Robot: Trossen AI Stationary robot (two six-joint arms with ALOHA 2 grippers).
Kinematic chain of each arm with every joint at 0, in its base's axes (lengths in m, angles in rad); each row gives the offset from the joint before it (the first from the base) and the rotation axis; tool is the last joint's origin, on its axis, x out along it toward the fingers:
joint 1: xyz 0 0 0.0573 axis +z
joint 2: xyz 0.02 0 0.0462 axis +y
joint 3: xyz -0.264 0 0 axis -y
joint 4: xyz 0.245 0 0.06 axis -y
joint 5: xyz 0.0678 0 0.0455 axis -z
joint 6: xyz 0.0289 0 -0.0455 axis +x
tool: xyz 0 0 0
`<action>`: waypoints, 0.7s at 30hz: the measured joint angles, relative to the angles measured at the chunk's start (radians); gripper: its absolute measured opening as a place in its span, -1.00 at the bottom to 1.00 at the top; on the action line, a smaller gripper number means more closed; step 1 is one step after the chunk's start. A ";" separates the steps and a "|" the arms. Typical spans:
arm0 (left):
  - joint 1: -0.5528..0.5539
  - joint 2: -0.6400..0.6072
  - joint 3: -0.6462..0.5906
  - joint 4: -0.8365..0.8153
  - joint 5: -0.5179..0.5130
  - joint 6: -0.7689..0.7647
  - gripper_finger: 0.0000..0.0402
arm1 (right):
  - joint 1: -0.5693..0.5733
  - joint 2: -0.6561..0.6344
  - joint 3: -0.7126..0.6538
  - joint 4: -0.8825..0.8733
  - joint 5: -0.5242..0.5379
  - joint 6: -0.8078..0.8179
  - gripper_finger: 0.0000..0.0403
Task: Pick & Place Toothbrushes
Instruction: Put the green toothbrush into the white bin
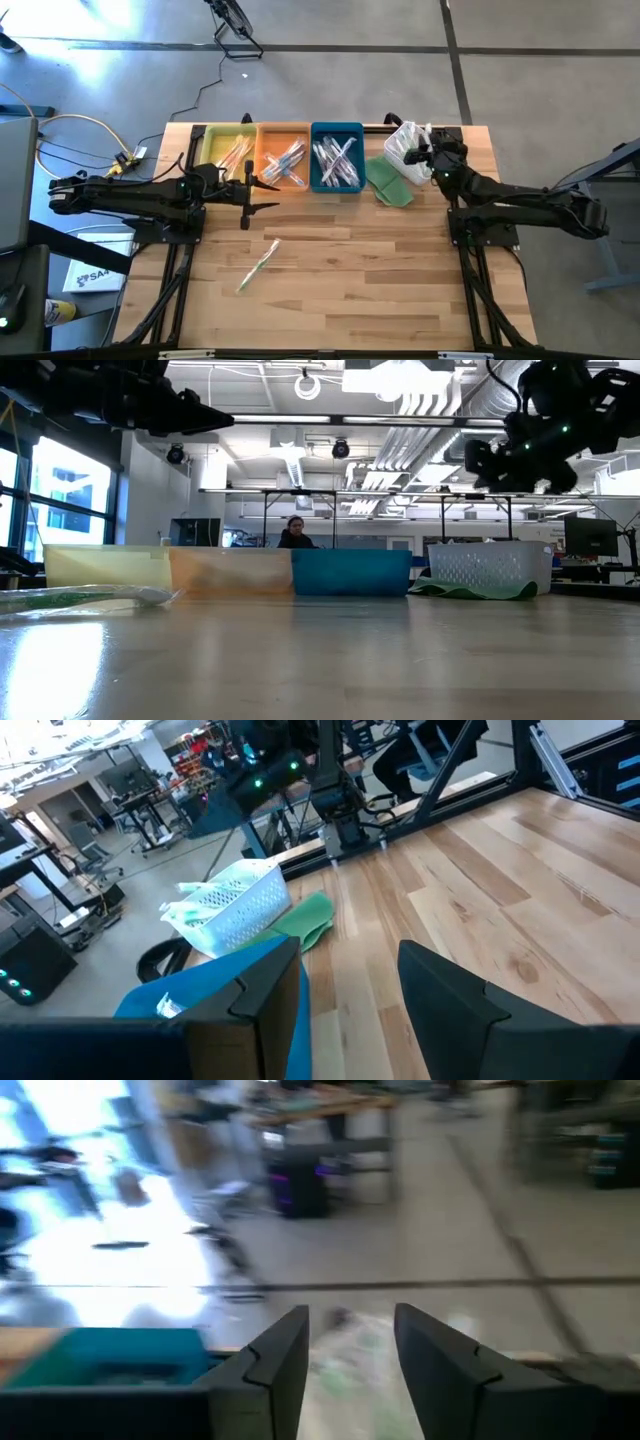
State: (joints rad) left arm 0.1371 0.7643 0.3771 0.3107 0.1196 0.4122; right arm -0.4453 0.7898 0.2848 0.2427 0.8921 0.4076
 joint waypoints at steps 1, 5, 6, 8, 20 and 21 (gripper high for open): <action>0.000 0.000 0.000 -0.001 0.000 0.000 -0.18 | 0.007 -0.001 0.000 0.038 -0.040 -0.015 -0.29; 0.000 0.000 0.000 -0.013 -0.001 0.001 -0.18 | 0.035 -0.004 0.000 0.196 -0.268 -0.059 -0.33; 0.000 0.000 0.000 -0.020 -0.001 0.001 -0.18 | 0.044 -0.004 0.000 0.233 -0.341 -0.063 -0.35; 0.000 0.000 0.000 -0.033 -0.001 0.001 -0.18 | 0.058 -0.004 0.000 0.307 -0.494 -0.065 -0.38; 0.000 0.000 0.000 -0.025 -0.002 0.001 -0.18 | 0.189 0.024 0.000 0.412 -0.894 -0.067 -0.58; 0.000 0.000 0.000 -0.025 -0.002 0.001 -0.18 | 0.201 0.034 0.000 0.411 -0.872 -0.070 -0.60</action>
State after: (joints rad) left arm 0.1371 0.7647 0.3775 0.2855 0.1177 0.4133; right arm -0.2441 0.8241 0.2848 0.6540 0.0203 0.3372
